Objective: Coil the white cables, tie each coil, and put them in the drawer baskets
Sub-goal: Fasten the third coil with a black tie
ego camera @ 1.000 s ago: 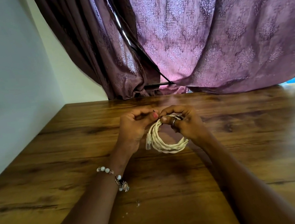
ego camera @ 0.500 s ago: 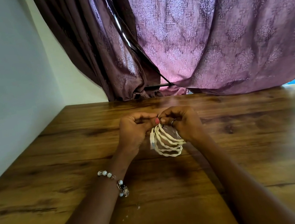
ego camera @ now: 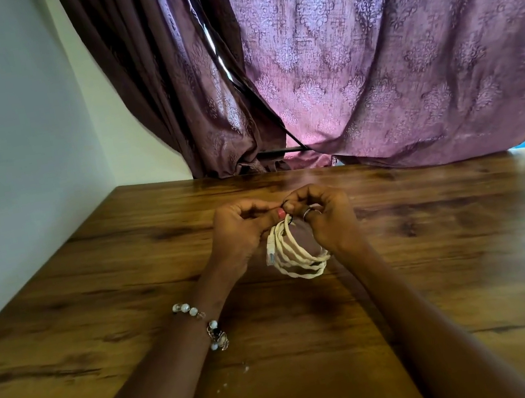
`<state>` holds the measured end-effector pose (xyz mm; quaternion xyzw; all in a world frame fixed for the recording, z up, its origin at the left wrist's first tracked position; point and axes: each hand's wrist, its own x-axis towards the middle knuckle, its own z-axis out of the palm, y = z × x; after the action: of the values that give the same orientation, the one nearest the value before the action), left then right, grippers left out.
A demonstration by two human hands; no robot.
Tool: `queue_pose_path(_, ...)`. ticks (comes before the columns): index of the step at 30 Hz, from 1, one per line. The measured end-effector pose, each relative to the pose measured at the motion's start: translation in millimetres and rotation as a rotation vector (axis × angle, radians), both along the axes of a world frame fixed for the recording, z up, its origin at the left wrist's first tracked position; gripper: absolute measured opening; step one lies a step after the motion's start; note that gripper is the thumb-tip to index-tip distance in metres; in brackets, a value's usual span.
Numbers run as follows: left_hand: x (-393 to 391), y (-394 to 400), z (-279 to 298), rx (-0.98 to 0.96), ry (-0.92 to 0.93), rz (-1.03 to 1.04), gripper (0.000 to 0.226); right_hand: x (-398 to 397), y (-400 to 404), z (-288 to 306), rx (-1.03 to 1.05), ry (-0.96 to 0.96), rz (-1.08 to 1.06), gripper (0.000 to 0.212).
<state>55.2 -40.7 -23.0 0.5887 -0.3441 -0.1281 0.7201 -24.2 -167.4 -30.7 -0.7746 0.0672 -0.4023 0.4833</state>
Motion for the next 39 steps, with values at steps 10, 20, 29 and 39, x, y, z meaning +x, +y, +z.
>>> queue_pose_path(10, 4.2, 0.6, -2.2, 0.065, -0.162, 0.065, 0.018, -2.1, 0.0, 0.0, -0.051, -0.024, -0.021, 0.018)
queue_pose_path(20, 3.2, -2.6, -4.3, 0.046, -0.193, 0.148, 0.017, -0.4, 3.8, -0.3, 0.027, -0.058, 0.006, 0.018)
queue_pose_path(29, 3.0, -2.2, -5.2, -0.002, -0.143, 0.154, 0.021, 1.8, 2.7, -2.9, 0.076, -0.045, 0.021, 0.015)
queue_pose_path(39, 2.1, -3.8, -7.0, -0.105, -0.09, 0.134, 0.03, 2.3, 5.6, -3.8, 0.099, -0.05, 0.027, 0.011)
